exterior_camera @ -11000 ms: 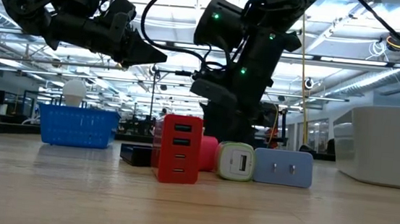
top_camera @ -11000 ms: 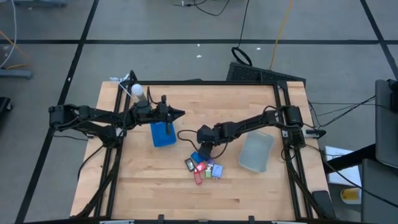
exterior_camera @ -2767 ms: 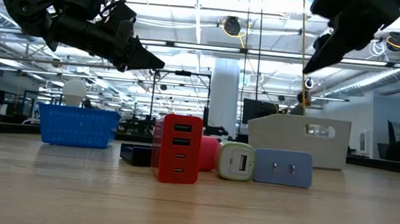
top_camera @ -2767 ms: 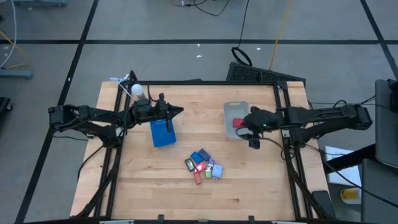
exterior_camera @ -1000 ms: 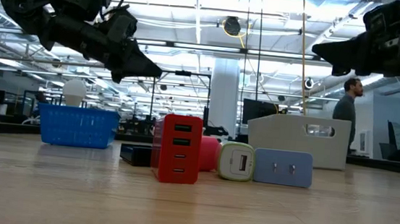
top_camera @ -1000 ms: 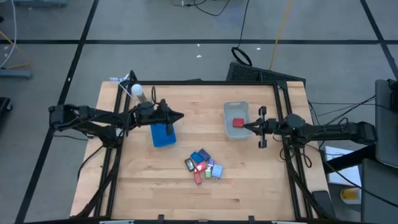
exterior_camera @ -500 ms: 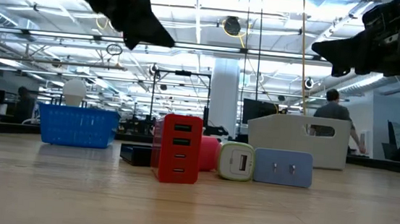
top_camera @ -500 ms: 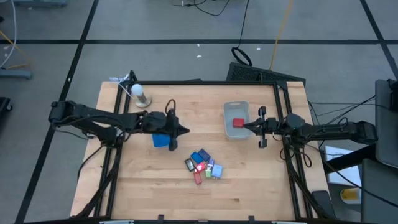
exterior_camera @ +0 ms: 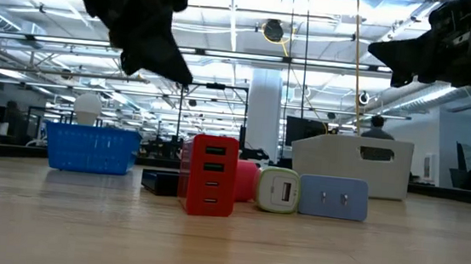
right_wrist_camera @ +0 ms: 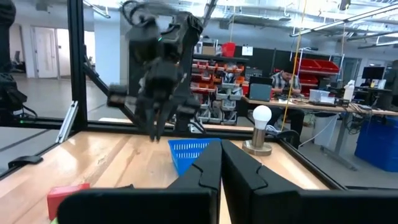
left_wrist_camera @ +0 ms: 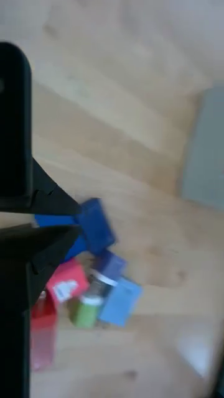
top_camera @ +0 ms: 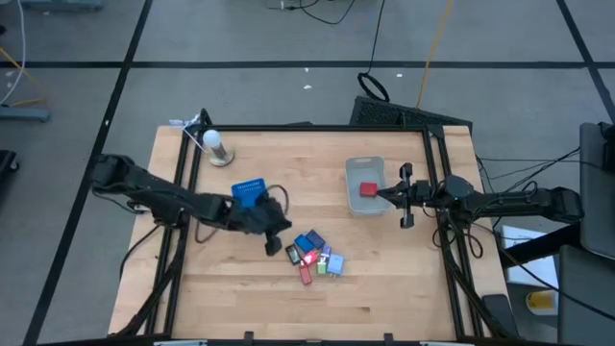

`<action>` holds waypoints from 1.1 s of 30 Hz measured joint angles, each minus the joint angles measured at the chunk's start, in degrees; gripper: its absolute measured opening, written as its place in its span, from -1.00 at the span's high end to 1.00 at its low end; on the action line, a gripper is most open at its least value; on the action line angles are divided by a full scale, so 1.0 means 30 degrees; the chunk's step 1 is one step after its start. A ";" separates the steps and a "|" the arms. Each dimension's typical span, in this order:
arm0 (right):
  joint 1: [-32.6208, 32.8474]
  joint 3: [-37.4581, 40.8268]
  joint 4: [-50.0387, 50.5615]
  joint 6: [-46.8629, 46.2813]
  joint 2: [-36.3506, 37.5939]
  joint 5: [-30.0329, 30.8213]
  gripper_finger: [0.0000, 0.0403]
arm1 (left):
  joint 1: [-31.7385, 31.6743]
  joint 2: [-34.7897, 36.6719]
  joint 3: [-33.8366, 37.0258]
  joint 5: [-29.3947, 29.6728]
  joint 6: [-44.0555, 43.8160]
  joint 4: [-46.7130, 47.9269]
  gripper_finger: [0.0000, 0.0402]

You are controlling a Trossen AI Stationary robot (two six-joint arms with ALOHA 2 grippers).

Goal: Pick & Place Office items
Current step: Put the black digital timer into the blue bin

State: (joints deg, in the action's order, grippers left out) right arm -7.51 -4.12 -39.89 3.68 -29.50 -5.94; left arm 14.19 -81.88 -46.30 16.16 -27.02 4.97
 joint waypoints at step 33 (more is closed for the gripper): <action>0.0021 0.0000 0.0091 -0.0845 -0.0014 -0.0051 1.00 | 0.1268 -0.8612 -0.8285 -0.3221 -0.2268 0.9305 -0.87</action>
State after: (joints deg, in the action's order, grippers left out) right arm -7.45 -4.12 -39.62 1.15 -29.54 -6.09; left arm 18.00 -107.72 -71.16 6.50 -33.83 32.88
